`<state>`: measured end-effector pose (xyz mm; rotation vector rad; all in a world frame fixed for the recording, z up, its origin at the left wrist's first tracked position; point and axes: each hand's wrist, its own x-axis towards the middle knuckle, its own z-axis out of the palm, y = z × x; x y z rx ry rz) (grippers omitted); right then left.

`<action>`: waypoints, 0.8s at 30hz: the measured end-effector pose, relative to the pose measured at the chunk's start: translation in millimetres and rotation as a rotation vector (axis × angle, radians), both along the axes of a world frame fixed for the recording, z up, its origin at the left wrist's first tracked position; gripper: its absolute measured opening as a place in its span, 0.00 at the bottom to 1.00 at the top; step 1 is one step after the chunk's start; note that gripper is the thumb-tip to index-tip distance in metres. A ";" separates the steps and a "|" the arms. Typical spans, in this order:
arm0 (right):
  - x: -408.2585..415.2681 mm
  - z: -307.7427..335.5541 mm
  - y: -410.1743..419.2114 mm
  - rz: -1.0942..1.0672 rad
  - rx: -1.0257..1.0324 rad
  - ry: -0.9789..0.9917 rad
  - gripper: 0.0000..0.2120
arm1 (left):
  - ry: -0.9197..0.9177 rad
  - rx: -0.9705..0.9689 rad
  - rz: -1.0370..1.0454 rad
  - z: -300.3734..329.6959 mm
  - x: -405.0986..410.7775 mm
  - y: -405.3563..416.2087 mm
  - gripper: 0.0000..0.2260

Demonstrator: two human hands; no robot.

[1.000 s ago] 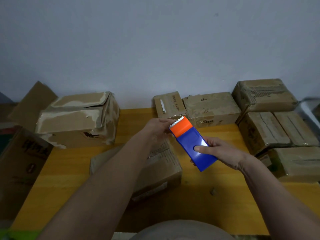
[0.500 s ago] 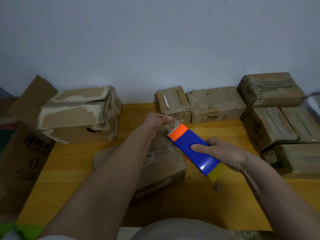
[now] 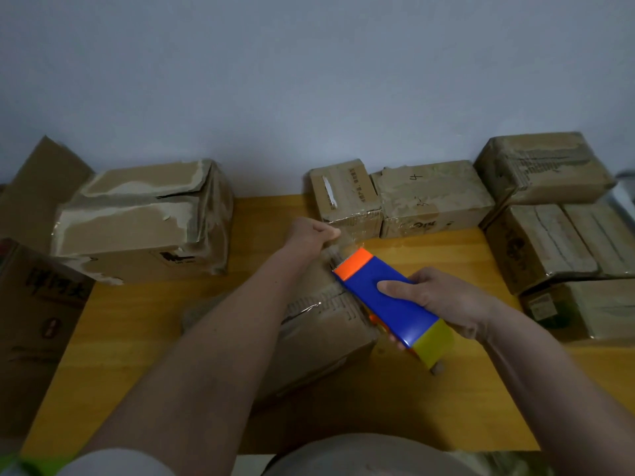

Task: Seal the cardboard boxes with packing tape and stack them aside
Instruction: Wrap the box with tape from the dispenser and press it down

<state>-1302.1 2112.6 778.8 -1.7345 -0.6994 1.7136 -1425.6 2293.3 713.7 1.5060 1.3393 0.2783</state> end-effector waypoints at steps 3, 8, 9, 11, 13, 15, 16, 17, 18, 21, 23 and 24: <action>-2.4 -3.1 7.4 0.008 -0.003 -0.132 0.23 | 0.040 0.023 0.010 -6.9 -0.7 1.9 0.01; -6.2 3.8 17.1 0.032 -0.029 -0.206 0.23 | 0.130 0.004 -0.022 -16.5 -0.9 8.4 0.03; -7.5 4.7 18.2 0.037 -0.044 -0.213 0.25 | 0.142 -0.022 -0.025 -18.7 -1.6 10.3 0.07; -9.1 6.1 19.0 0.046 -0.059 -0.231 0.26 | 0.171 -0.062 -0.037 -20.6 -1.3 13.9 0.13; -9.3 6.9 19.5 0.037 -0.068 -0.221 0.25 | 0.228 -0.068 -0.057 -18.9 1.6 16.5 0.19; -8.4 7.9 19.4 0.037 -0.074 -0.215 0.24 | 0.338 -0.048 -0.056 -18.6 3.1 17.5 0.32; -8.2 7.7 19.4 0.043 -0.076 -0.214 0.24 | 0.411 -0.012 -0.034 -16.9 1.8 15.8 0.39; -8.1 7.2 19.3 0.046 -0.081 -0.209 0.24 | 0.461 0.072 0.009 -15.5 -0.4 14.4 0.42; -7.9 6.7 19.3 0.045 -0.082 -0.208 0.24 | 0.443 0.193 0.060 -15.0 -3.4 12.4 0.36; -8.3 6.0 19.3 0.044 -0.071 -0.216 0.23 | 0.243 0.422 -0.019 -19.5 -11.7 2.8 0.06; -8.7 6.1 18.9 0.042 -0.071 -0.217 0.22 | 0.208 0.332 -0.173 -27.5 -14.4 -2.4 0.16; -8.6 5.8 18.7 0.045 -0.072 -0.219 0.22 | 0.207 0.285 -0.229 -28.6 -13.9 -3.6 0.19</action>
